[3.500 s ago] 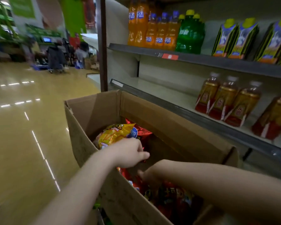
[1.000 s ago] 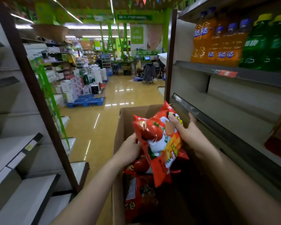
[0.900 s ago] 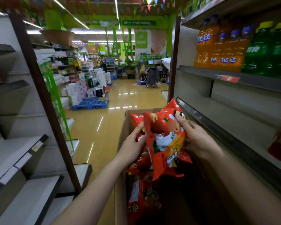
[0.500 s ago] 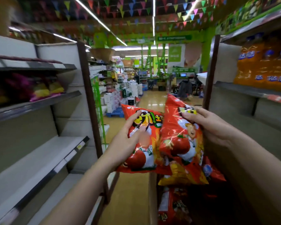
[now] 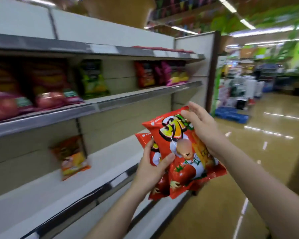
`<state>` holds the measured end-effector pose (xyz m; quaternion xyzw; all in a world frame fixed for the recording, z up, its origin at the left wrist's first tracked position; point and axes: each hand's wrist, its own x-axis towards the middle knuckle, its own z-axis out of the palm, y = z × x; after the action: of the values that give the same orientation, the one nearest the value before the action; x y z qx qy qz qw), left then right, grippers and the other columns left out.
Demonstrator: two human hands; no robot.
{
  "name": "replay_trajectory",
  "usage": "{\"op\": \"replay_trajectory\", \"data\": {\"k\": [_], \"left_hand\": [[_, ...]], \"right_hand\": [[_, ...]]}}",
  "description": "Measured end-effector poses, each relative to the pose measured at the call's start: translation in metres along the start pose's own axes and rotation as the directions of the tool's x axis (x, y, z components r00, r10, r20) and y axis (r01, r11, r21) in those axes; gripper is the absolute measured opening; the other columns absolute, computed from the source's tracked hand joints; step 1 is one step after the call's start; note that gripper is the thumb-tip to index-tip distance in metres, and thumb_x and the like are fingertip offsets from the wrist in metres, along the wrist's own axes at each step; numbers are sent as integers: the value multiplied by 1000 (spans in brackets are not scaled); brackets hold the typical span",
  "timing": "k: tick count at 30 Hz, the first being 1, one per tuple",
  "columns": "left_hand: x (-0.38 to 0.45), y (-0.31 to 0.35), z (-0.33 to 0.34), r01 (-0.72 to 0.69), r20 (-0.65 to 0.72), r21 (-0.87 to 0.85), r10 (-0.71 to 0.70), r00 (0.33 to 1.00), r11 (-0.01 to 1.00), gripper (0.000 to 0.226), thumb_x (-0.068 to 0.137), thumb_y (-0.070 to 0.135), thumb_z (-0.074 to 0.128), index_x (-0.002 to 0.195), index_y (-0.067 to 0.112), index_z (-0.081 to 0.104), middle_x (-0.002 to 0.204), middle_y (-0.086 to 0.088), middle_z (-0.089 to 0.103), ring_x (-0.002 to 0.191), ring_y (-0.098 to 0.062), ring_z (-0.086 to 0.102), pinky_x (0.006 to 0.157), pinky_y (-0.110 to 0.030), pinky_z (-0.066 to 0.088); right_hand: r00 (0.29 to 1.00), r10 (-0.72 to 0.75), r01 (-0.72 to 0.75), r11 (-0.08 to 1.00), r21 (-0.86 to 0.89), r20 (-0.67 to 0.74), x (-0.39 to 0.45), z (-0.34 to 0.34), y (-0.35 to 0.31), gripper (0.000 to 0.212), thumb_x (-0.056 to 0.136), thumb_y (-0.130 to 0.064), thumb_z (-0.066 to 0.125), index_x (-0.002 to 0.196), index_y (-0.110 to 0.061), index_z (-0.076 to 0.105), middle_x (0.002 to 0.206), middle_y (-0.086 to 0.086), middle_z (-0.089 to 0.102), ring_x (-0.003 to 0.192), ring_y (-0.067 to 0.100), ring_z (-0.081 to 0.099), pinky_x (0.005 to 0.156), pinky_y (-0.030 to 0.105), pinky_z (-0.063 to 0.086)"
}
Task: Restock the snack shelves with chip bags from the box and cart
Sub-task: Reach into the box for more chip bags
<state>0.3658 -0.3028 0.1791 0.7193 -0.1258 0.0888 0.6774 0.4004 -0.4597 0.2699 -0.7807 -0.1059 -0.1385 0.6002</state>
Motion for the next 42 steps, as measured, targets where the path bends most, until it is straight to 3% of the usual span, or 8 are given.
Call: {"op": "replay_trajectory", "data": {"k": [7,11,16,20,27,32,35,42], "left_hand": [[-147,-13,-177,183,-357,-28,-181,917,983,76,64,53,82,128,49,42,123,17,61,104,-2,65,82,-23,57],[-246,0,-268,252,-497,2,-218,840,968,78,66,45,76,134,43,37,122,12,62,100,-6,67,75,-20,57],[-346,14,-360,305,-599,53,-214,771,951,61,81,42,65,132,48,31,114,23,54,95,3,62,67,-11,52],[-371,16,-415,330,-605,68,-224,764,941,72,71,42,75,132,52,38,125,16,56,107,-7,64,89,-33,56],[-312,-23,-468,237,-655,94,-120,746,967,90,77,17,78,143,48,25,126,21,52,101,5,61,71,-14,54],[-242,-66,-499,243,-663,-50,-214,718,969,133,54,34,91,147,51,-3,137,17,43,123,-15,51,102,-48,45],[-200,-95,-514,285,-666,-149,-310,679,947,84,60,31,90,131,32,46,124,3,64,108,-17,65,83,-33,57],[-126,-173,-562,359,-741,-106,-315,593,927,51,73,22,82,115,9,56,112,-10,68,106,-28,66,88,-40,54]], "right_hand": [[892,117,-164,984,71,437,-81,197,-16,52,79,-55,66,122,-27,64,103,-6,74,91,9,72,89,35,57],[765,61,-157,983,94,641,-157,306,-36,67,74,-72,56,134,-41,50,125,-19,61,115,3,59,104,30,45],[555,49,-211,974,83,830,-233,404,-56,74,69,-64,75,131,-34,50,118,-12,69,105,8,68,96,36,53],[589,23,-200,973,118,808,-245,456,-62,79,65,-67,78,127,-28,51,113,-9,71,98,8,70,89,34,56],[721,105,-257,958,124,685,-170,486,-26,89,55,-77,76,125,-27,54,114,-6,71,104,17,68,95,43,53],[843,136,-244,959,145,520,-103,506,17,101,65,-72,73,144,-20,36,131,-10,51,122,12,50,99,33,41],[861,140,-235,962,139,489,-68,523,42,77,86,-38,70,146,-11,31,121,-8,40,118,9,39,94,27,31],[878,154,-145,988,-55,453,20,584,90,45,83,-31,76,107,0,55,102,6,63,99,22,59,85,31,44]]}}
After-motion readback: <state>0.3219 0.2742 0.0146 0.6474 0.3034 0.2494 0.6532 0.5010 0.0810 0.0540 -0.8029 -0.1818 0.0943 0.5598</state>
